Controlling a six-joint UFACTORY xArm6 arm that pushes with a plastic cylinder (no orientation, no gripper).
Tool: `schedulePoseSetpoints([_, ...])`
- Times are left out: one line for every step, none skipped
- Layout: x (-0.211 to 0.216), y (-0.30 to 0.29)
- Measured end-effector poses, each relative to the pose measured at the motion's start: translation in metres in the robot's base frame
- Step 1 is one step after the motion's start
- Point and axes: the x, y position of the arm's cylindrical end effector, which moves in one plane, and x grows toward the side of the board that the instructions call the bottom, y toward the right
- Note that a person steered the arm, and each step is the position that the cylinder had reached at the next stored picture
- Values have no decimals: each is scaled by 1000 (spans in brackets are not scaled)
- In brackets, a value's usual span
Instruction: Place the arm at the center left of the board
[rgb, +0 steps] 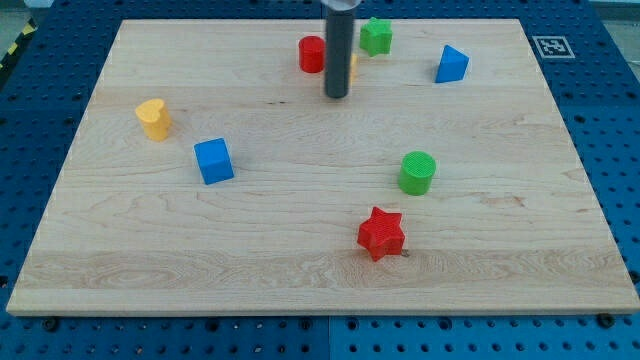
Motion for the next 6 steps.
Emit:
schedulePoseSetpoints([18, -92])
schedulePoseSetpoints([-10, -172])
schedulePoseSetpoints([-19, -248])
schedulePoseSetpoints([16, -292])
schedulePoseSetpoints([17, -291])
schedulePoseSetpoints([19, -242])
